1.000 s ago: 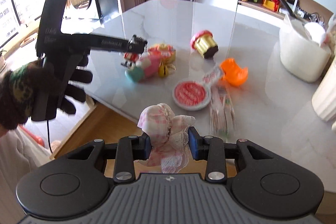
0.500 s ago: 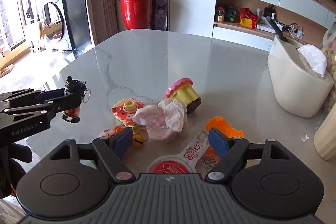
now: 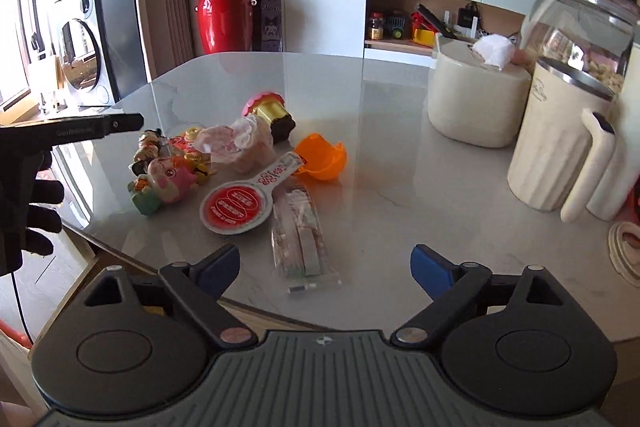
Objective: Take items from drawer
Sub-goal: 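Place the doll keychain on the countertop with the left tool while the right tool places the pink cloth, then release the doll keychain and pull both tools back from the countertop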
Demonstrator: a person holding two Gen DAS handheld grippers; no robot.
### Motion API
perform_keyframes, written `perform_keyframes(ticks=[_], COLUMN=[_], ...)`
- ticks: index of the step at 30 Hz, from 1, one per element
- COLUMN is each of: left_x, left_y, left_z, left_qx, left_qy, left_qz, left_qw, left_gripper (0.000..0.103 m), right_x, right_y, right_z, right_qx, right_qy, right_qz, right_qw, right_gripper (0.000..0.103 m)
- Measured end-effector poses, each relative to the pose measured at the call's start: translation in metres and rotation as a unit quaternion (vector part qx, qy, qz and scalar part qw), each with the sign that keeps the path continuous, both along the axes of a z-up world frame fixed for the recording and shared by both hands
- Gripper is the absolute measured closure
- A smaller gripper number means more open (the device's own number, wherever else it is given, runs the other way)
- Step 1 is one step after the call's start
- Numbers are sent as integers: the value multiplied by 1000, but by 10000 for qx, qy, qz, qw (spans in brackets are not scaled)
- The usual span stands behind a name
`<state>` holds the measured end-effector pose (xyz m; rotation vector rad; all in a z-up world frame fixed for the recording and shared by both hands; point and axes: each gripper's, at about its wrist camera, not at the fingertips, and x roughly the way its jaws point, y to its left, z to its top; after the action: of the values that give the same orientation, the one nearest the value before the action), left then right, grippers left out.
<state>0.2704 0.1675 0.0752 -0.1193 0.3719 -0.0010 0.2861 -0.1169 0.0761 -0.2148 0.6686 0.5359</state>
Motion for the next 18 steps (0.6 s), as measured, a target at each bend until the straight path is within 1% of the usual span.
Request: perform_keyframes(ticks=[3, 6, 8, 10, 12, 14, 16, 18], left_x=[-4, -5, -3, -3, -5, -4, -4, -3], left_y=[4, 6, 10, 18, 24, 25, 24, 18], left_z=[6, 9, 8, 8, 10, 12, 11, 6], left_qx=[-130, -248, -637, -1300, -1867, -2239, -2638, -2951], left_qy=[-177, -79, 114, 286, 311, 382, 388, 449], left_qz=[35, -7, -174, -352, -466, -738, -1161, -1544], left_qw=[9998, 9997, 9978, 9905, 9808, 9711, 9568, 9418], left_gripper=[70, 70, 70, 70, 73, 77, 81, 82], right_x=[6, 9, 7, 4, 1, -1, -2, -3], right_y=[-15, -21, -23, -24, -23, -20, -19, -18], right_z=[-17, -23, -22, -19, -17, -17, -16, -16], right_qx=[62, 67, 110, 128, 135, 160, 181, 187], right_qy=[228, 221, 138, 35, -31, -63, -80, -84], right_qz=[-299, -440, -445, -418, -372, -316, -254, -221], right_qw=[9993, 9988, 9989, 9990, 9992, 9994, 9995, 9995], right_gripper=[10, 10, 10, 9, 9, 9, 9, 9])
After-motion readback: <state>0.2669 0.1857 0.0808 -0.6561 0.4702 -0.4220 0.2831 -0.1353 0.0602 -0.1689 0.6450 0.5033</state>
